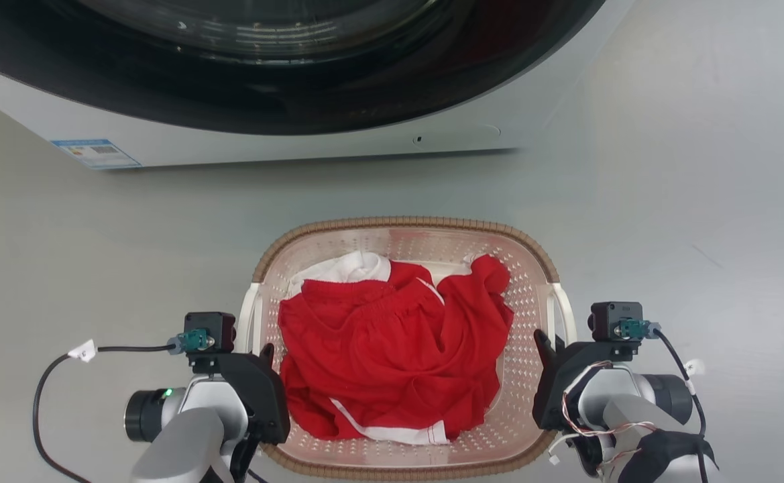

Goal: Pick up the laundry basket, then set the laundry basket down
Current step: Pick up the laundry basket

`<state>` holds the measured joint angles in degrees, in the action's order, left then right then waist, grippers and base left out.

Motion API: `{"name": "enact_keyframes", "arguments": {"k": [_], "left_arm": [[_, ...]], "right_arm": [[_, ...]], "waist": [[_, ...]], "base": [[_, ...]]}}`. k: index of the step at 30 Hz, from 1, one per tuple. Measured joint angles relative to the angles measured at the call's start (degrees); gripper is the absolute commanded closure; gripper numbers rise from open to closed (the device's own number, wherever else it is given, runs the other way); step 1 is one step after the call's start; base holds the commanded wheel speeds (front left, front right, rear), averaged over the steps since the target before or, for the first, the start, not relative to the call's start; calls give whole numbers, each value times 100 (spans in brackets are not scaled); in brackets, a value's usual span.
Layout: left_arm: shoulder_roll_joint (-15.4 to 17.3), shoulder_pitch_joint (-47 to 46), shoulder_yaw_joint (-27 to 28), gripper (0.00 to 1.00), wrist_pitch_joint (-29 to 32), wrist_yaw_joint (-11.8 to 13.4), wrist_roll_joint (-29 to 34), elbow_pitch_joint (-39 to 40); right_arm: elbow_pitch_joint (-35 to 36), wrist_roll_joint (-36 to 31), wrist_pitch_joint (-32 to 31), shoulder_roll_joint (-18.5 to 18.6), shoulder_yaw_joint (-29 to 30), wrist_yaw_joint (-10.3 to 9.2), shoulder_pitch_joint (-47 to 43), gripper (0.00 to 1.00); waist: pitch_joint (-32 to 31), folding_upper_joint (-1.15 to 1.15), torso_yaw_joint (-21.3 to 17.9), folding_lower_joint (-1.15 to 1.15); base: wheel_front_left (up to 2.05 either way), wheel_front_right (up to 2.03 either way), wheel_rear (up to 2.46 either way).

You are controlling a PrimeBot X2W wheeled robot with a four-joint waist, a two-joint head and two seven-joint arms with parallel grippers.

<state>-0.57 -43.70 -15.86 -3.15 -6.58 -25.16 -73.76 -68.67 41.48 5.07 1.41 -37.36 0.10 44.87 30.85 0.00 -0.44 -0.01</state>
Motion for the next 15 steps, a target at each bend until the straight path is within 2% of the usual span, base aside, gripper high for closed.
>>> {"name": "enact_keyframes", "arguments": {"k": [15], "left_arm": [[7, 1109, -494, 100, 431, -7, -502, 26]], "right_arm": [[-169, 234, -488, -35, -227, 142, -855, 100]], "waist": [[-1251, 0, -13, -1]], "base": [[0, 0, 0]]}}
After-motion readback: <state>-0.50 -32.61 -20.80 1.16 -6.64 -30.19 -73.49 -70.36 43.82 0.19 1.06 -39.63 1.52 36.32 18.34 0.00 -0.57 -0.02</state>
